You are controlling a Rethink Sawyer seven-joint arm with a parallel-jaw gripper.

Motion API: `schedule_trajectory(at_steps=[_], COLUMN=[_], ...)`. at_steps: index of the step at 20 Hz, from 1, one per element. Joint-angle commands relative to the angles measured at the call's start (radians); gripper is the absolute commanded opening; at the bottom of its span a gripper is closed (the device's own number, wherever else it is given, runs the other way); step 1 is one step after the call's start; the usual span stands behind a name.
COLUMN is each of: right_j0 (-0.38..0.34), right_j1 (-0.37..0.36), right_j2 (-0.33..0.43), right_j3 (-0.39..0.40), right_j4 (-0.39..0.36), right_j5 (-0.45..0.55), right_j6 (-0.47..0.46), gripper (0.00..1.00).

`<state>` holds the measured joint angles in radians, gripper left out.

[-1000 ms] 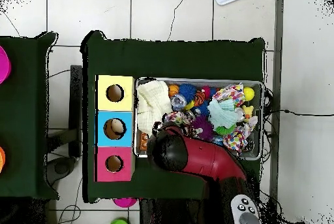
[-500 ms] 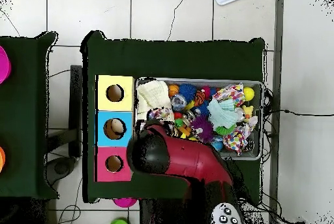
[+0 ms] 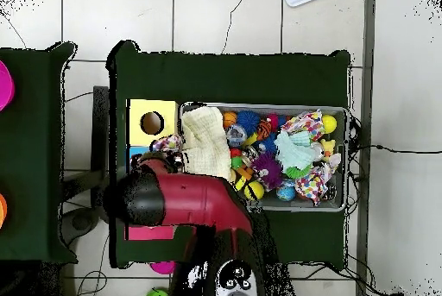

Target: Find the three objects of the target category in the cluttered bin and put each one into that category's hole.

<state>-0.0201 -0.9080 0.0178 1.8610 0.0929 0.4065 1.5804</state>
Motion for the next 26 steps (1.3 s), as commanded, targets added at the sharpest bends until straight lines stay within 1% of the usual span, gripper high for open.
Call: schedule_trajectory(at_steps=[1, 4, 8, 14, 18, 22, 26], right_j0=[0.054, 0.069, 0.071, 0.066, 0.061, 0.050, 0.055], right_j1=[0.088, 0.105, 0.110, 0.162, 0.188, 0.213, 0.241], right_j2=[-0.058, -0.067, -0.067, -0.074, -0.078, -0.060, -0.059], right_j3=[-0.128, -0.148, -0.150, -0.202, -0.231, -0.218, -0.204], right_j4=[0.079, 0.097, 0.122, 0.124, 0.131, 0.131, 0.147], right_j5=[0.091, 0.083, 0.064, 0.055, 0.061, -0.004, -0.055], right_j6=[0.331, 0.320, 0.295, 0.248, 0.247, 0.236, 0.262], gripper=[0.00, 0.00, 0.00, 0.00, 0.00, 0.00, 0.00])
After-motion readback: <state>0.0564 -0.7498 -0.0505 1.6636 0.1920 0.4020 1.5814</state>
